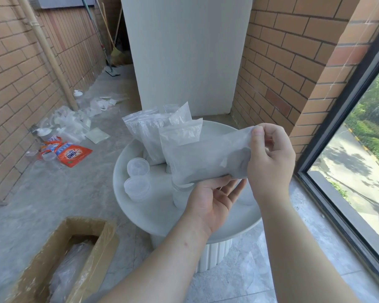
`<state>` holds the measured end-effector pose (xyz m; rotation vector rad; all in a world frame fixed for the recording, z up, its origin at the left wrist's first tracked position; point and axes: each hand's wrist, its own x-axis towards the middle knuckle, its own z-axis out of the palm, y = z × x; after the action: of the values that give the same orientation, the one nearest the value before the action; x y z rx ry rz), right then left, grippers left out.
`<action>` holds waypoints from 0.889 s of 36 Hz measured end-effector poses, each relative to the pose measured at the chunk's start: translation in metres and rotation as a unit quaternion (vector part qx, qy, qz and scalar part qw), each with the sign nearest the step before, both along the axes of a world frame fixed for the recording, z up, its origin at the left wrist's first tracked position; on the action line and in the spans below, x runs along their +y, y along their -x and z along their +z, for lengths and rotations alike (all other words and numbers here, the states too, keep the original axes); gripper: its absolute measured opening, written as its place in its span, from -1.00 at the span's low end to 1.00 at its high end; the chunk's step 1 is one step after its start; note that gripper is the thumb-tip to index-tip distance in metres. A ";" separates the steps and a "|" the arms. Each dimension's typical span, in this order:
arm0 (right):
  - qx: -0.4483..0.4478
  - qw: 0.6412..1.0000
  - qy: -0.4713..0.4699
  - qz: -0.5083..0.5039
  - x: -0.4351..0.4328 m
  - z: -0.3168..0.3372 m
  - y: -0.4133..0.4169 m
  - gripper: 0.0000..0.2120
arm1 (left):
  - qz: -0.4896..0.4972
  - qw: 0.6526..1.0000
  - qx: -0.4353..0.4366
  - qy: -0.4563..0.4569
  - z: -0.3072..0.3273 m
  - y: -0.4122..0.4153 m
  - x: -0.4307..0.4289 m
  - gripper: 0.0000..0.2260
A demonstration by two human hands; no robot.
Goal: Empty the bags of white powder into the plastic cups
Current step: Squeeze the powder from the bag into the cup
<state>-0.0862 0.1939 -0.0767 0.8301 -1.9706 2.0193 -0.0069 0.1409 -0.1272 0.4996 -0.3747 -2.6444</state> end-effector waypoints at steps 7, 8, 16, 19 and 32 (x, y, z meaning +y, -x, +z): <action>0.007 1.000 0.000 0.002 -0.002 -0.001 -0.003 -0.87 | -0.007 1.000 0.009 0.002 0.000 0.000 0.001 -0.77; 0.009 1.000 -0.002 0.002 -0.002 -0.001 -0.003 -0.87 | -0.009 1.000 0.011 -0.003 0.000 0.000 0.001 -0.76; 0.018 1.000 -0.009 0.017 -0.004 -0.003 -0.003 -0.85 | -0.022 0.999 0.028 0.000 0.003 -0.002 0.002 -0.70; 0.020 1.000 -0.010 0.019 -0.004 -0.001 -0.004 -0.84 | -0.021 0.999 0.030 -0.005 0.004 -0.002 0.002 -0.69; 0.002 0.999 -0.051 0.017 0.005 -0.003 0.002 -0.84 | -0.020 0.999 0.032 -0.002 0.008 -0.004 0.001 -0.75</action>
<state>-0.0884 0.1989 -0.0799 0.8932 -2.0861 1.9476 -0.0028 0.1422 -0.1189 0.4126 -0.3630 -2.6939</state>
